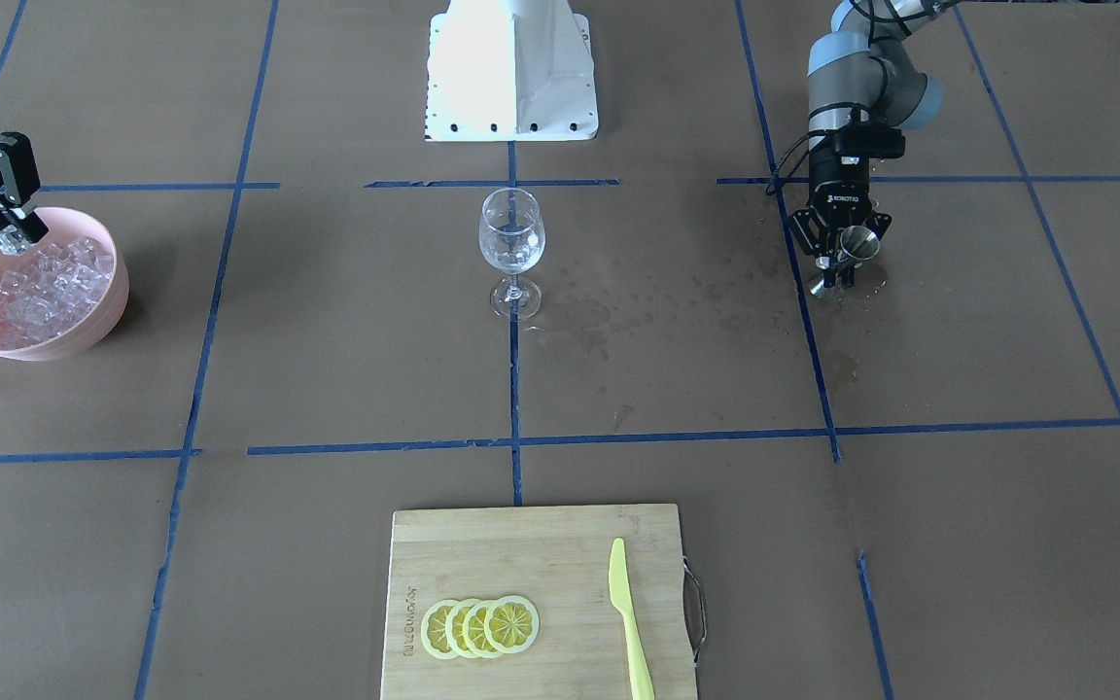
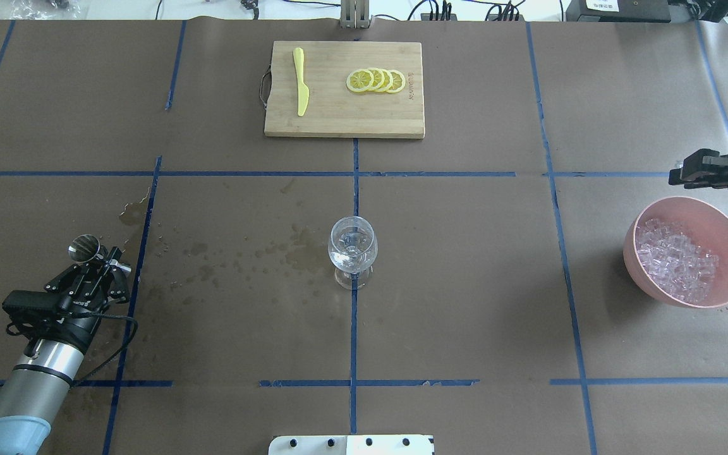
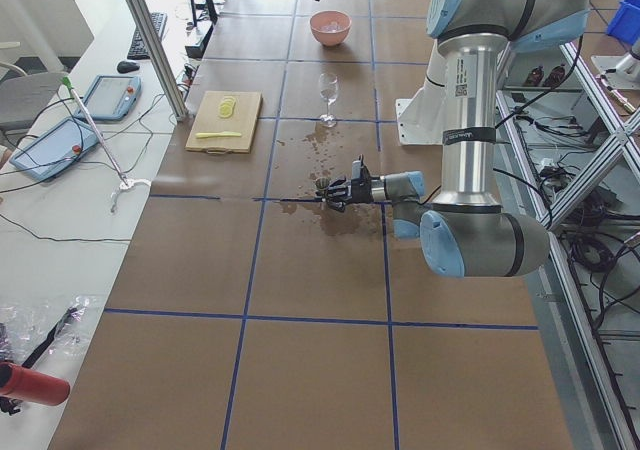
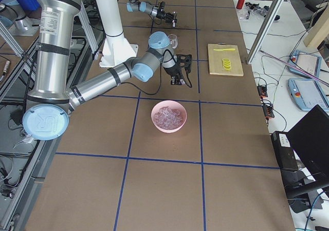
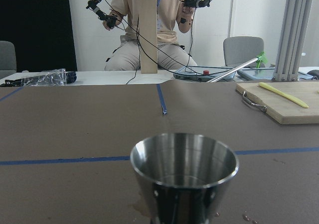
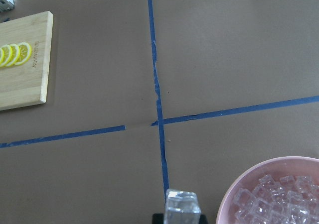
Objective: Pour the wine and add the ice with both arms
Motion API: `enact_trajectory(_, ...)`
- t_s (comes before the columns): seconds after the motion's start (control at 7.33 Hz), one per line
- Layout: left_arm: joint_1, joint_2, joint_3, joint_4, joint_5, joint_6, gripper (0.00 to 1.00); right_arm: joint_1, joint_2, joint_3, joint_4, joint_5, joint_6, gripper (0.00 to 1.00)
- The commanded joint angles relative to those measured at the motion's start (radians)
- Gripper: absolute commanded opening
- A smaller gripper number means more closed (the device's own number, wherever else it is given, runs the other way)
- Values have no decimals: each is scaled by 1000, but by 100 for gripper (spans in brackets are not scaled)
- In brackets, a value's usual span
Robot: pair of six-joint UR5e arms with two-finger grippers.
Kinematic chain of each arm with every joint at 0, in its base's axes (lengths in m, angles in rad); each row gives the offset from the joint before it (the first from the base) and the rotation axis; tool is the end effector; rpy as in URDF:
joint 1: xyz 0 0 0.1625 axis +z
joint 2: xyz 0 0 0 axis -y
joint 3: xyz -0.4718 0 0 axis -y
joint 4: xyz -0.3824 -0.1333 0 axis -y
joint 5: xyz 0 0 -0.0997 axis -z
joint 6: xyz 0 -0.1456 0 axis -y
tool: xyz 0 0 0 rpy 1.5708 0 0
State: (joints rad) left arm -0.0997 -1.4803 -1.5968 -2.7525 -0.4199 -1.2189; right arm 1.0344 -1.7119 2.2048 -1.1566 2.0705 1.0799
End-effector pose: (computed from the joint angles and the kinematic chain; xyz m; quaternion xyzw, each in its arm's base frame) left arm 0.4073 -0.3083 0.5934 0.5493 0.3300 -0.1967 0.7420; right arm -0.1665 -0.4043 0.4489 0.1326 -0.4605 0.1294 0.8681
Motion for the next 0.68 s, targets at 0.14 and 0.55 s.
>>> enact_trajectory(0.14,0,0,-3,1,-7,6,37,1,15,7,0,-3,0,0)
enact_trajectory(0.55,-2,0,-12,1,-29,6,52,1,18,9,2,-3,0,0)
